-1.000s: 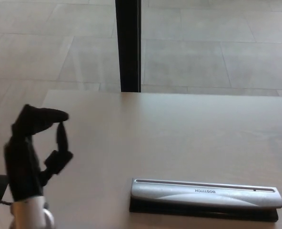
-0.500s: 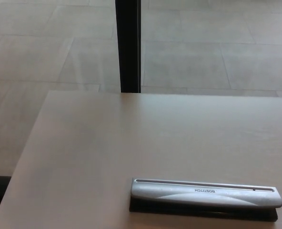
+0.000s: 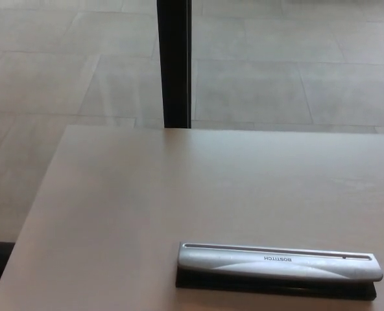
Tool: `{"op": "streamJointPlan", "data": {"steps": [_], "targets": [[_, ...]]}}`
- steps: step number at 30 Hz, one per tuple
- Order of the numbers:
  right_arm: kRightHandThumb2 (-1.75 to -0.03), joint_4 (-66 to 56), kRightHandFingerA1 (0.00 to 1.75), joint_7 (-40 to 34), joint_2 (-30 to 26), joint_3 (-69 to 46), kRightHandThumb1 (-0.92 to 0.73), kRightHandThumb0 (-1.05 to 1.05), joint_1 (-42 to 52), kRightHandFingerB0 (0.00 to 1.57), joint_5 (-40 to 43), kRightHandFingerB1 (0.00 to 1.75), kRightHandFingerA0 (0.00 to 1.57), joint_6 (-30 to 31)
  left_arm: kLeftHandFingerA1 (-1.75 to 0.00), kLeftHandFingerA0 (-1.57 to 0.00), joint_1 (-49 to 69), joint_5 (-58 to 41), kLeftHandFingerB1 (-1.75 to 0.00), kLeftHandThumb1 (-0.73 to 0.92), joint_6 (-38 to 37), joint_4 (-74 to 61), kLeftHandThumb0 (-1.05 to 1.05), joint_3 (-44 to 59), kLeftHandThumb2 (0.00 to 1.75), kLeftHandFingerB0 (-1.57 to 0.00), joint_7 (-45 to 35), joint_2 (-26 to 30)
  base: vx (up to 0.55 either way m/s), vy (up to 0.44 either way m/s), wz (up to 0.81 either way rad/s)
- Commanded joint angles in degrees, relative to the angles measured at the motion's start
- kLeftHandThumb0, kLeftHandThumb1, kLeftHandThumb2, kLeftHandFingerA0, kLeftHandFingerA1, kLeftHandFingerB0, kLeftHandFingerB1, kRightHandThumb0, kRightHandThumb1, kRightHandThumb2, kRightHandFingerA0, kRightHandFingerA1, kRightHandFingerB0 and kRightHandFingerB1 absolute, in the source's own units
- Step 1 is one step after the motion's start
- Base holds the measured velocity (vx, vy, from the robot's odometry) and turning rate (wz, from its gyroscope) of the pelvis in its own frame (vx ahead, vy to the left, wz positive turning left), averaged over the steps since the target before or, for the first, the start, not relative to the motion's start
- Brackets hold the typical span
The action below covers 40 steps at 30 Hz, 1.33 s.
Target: A hole pucnch is kept on the middle on the desk infront of the robot and the robot uses both its hands as fists to press on it and use it
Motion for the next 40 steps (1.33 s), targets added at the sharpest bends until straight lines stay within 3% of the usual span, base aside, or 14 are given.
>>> {"op": "streamJointPlan", "data": {"steps": [1, 2, 3, 5, 6, 7, 9, 10, 12, 13, 18, 20, 28, 40], "targets": [[-1.21, 6.08, 1.49, -2.95, 4.25, -4.25, -0.5, -0.59, -0.27, 1.15, 9.21, 1.41, 1.31, 9.18, -1.75, -0.98, 3.04, -3.67, -1.3, 0.52, 10.62, 10.58, -0.29, 2.21, 0.77, -0.83, -5.92, -0.88, 0.0, 0.0, 0.0], [-1.2, 6.32, 1.75, -2.69, 4.42, -3.02, -0.52, -0.5, -0.1, 0.85, 7.92, 1.75, 1.14, 8.99, -1.75, -0.94, 2.89, -2.85, -1.39, 0.64, 12.45, 11.42, -0.38, 1.47, 0.66, -0.8, -5.36, -0.23, 0.0, 0.0, 0.0], [-1.21, 6.52, 1.49, -2.47, 4.63, -1.76, -0.48, -0.57, 0.08, 1.12, 6.66, 1.39, 1.31, 8.7, -1.41, -1.21, 3.21, -2.78, -1.2, 0.53, 12.85, 11.69, -0.52, 1.26, 0.96, -0.91, -5.85, -0.2, 0.0, 0.0, 0.0], [-1.22, 6.65, 1.75, -3.59, 4.93, 1.11, -0.48, -0.49, 0.49, 0.81, 3.84, 1.75, 1.21, 8.3, -1.41, -1.21, 3.59, -3.25, -1.21, 0.49, 12.72, 11.33, -0.51, 1.46, 0.93, -0.91, -6.38, -0.34, 0.0, 0.0, 0.0], [-1.24, 7.02, 1.54, 0.28, 5.45, 3.91, -0.5, -0.61, 2.01, 1.03, 1.8, 1.31, 1.41, 7.72, -1.75, -0.96, 3.46, -1.93, -1.42, 0.66, 11.45, 12.84, -0.4, 0.43, 0.7, -0.77, -7.05, 0.31, 0.0, 0.0, 0.0], [-1.26, 7.61, 1.75, 1.54, 5.48, 6.6, -0.51, -0.44, 3.07, 0.81, -0.1, 1.27, 1.38, 7.46, -1.75, -0.94, 3.25, -1.57, -1.37, 0.65, 10.62, 14.07, -0.39, 0.2, 0.68, -0.75, -7.62, 0.66, 0.0, 0.0, 0.0], [-1.24, 7.93, 1.75, 0.93, 5.75, 10.05, -0.44, -0.41, 4.49, 0.78, -1.46, 1.02, 1.23, 6.71, -1.61, -0.78, 2.67, -0.19, -0.96, 0.65, 10.33, 16.4, -0.38, -1.12, 0.7, -0.72, -8.19, 1.44, 0.0, 0.0, 0.0], [-1.01, 7.76, 1.7, 0.95, 5.5, 12.33, -0.51, -0.47, 5.13, 0.72, -2.32, 0.91, 1.06, 8.1, -1.31, -1.17, 2.76, 1.91, -0.95, 0.49, 10.3, 17.56, -0.38, -3.43, 0.96, -0.82, -9.32, 2.15, 0.0, 0.0, 0.0], [-0.94, 7.93, 1.58, 0.7, 5.1, 14.76, -0.51, -0.45, 5.46, 0.73, -2.54, 0.89, 0.97, 8.95, -1.32, -1.18, 3.34, 3.58, -0.93, 0.49, 10.34, 18.57, -0.38, -6.15, 0.96, -0.82, -11.01, 3.02, 0.0, 0.0, 0.0], [-0.92, 7.57, 1.32, 1.16, 5.06, 16.12, -0.51, -0.47, 5.91, 0.74, -2.63, 0.89, 0.91, 9.09, -1.67, -0.89, 3.48, 3.85, -0.83, 0.59, 10.47, 19.17, -0.32, -7.29, 0.64, -0.83, -12.28, 3.34, 0.0, 0.0, 0.0], [-0.98, 7.03, 1.07, -0.41, 4.71, 22.85, -0.44, -0.5, 8.32, 0.86, -6.04, 0.93, 1.1, 9.46, -1.36, -0.95, 3.78, 5.9, -0.61, 0.57, 11.28, 18.8, -0.32, -13.24, 0.6, -0.74, -17.27, 4.26, 0.0, 0.0, 0.0], [-0.79, 6.59, 0.98, 0.26, 4.75, 24.17, -0.56, -0.54, 8.74, 0.67, -5.88, 0.8, 0.85, 9.03, -0.82, -0.93, 4.05, 6.42, -0.62, 0.61, 10.18, 18.77, -0.37, -14.65, 0.58, -0.8, -18.19, 4.31, 0.0, 0.0, 0.0], [-0.86, 1.6, 1.11, 5.95, 5.71, 25.08, -0.46, -0.53, 10.08, 0.4, -2.61, 0.78, 0.47, 11.89, -0.72, -0.88, 4.68, 6.23, -0.57, 0.64, 10.83, 17.56, -0.39, -15.21, 0.59, -0.64, -17.91, 4.22, 0.0, 0.0, 0.0], [-1.02, -0.91, 0.92, 8.06, 5.34, 27.5, -0.41, -0.48, 11.98, 0.57, -4.75, 0.78, 0.73, 14.16, -0.69, -0.89, 4.45, 8.23, -0.59, 0.6, 11.02, 19.31, -0.37, -17.12, 0.57, -0.79, -20.36, 4.56, 0.0, 0.0, 0.0]]}}
